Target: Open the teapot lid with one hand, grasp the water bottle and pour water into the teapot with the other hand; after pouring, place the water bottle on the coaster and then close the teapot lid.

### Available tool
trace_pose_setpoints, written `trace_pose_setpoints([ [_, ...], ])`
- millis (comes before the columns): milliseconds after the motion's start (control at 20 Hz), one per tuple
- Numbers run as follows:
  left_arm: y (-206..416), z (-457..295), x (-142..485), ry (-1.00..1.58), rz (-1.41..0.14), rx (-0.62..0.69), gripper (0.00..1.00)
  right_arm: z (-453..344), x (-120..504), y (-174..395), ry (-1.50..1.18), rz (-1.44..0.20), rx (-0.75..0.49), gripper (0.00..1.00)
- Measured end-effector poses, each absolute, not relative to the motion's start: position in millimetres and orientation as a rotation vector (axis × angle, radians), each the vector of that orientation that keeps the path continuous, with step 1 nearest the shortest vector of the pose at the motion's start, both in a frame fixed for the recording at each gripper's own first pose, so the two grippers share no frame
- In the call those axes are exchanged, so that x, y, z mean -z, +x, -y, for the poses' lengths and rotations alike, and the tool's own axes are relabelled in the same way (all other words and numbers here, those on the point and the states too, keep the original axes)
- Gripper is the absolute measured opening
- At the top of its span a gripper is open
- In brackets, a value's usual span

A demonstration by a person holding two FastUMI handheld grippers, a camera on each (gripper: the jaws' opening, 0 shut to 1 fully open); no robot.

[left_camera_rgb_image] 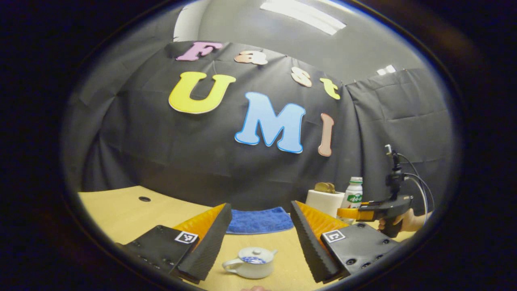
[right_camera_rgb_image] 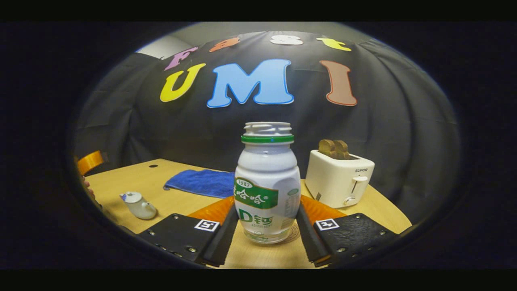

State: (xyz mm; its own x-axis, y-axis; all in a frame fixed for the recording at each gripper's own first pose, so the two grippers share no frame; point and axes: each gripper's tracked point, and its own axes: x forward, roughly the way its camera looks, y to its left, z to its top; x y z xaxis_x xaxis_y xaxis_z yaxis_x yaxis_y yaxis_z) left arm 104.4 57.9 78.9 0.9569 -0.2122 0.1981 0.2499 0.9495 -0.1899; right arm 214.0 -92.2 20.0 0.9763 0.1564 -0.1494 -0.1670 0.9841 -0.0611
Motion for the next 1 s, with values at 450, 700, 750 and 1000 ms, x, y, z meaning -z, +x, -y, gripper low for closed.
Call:
trace_pose_setpoints([
  [450, 114.5, -55.8, -61.4, -0.272, 0.096, 0.263, 0.99, 102.5, 7.7, 240.9, -0.023, -0.185, -0.134, 0.72],
  [700, 113.2, -56.4, -60.7, -0.214, 0.106, 0.234, 0.98, 107.8, 8.8, 236.3, -0.026, -0.188, -0.108, 0.86],
  [750, 112.4, -57.8, -62.2, -0.202, 0.116, 0.222, 0.98, 108.9, 6.5, 234.6, -0.031, -0.187, -0.1, 0.92],
  [1000, 84.9, -61.3, -64.4, -0.097, 0.112, 0.139, 0.98, 100.2, -19.2, 163.0, -0.006, -0.147, -0.117, 0.99],
])
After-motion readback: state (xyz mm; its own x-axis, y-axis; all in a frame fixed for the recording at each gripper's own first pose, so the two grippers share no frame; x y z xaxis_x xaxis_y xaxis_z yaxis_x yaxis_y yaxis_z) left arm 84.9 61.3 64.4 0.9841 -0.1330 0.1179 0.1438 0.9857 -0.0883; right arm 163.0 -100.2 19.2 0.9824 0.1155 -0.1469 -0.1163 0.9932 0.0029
